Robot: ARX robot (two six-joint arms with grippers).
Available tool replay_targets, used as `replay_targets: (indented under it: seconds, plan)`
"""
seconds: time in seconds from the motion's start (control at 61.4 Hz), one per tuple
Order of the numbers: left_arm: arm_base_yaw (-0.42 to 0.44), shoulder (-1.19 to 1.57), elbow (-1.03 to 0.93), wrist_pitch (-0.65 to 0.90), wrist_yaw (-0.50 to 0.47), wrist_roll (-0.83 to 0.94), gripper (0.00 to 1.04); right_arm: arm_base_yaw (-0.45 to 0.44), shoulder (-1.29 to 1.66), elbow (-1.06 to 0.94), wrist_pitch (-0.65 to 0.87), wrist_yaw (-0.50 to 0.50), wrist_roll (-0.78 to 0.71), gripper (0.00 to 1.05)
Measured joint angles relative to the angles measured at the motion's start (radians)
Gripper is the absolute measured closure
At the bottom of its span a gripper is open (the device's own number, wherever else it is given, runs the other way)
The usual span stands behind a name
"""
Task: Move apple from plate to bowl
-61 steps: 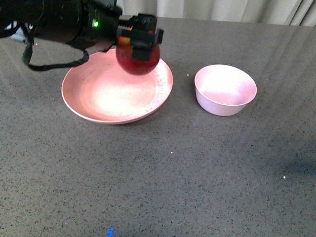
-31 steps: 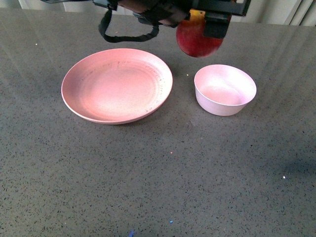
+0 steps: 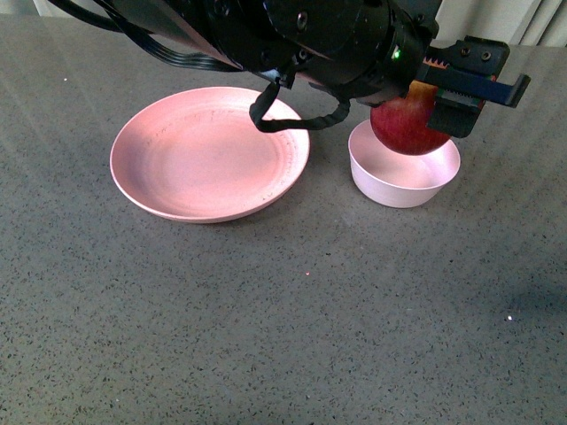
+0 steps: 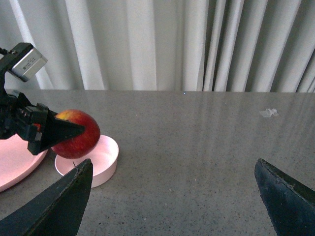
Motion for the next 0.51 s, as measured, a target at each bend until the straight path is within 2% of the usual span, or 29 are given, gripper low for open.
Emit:
replay_targets:
  seconds: [0.505]
  plan:
    - [0.013, 0.076, 0.068, -0.042, -0.007, 0.011, 0.37, 0.000, 0.000, 0.000, 0.000, 0.000, 0.000, 0.09]
